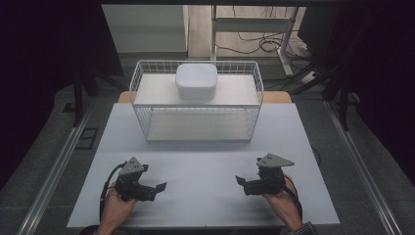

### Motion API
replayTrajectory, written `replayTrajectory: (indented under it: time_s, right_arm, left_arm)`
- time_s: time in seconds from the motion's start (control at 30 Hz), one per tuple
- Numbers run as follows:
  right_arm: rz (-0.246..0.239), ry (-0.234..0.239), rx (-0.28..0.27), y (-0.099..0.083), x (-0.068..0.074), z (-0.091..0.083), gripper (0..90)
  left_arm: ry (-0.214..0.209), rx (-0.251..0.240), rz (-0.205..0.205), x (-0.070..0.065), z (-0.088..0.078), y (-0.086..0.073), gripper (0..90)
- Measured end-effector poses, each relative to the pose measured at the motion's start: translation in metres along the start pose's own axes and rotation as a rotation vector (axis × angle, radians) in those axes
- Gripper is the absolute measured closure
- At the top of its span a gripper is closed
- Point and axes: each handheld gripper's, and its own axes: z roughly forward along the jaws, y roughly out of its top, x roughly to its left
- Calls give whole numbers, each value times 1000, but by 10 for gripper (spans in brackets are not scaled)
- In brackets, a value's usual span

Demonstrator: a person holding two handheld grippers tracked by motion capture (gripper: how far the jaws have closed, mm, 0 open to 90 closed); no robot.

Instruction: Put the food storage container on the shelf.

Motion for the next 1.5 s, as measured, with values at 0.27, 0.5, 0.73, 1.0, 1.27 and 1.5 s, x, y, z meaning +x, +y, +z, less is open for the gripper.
replayTrajectory:
  time_s: [0.27,0.5,0.73,1.0,1.27,1.5]
  right_arm:
    - [20,-29,17,-15,-5,-7,0]
    - [27,-45,45,-27,-5,-13,0]
    - [28,-51,69,-37,-4,-19,0]
    - [35,-55,99,-48,-1,-26,0]
    - [38,-65,148,-59,3,-31,0]
    - [33,-68,224,-68,7,-31,0]
  left_arm:
    - [16,24,-9,1,-5,-12,11]
    - [22,47,-19,1,-6,-21,9]
    - [25,69,-7,-2,-6,-27,8]
    - [28,92,-6,-6,-9,-34,5]
    - [40,119,1,-9,-11,-38,3]
    - [45,138,-4,-9,-9,-38,3]
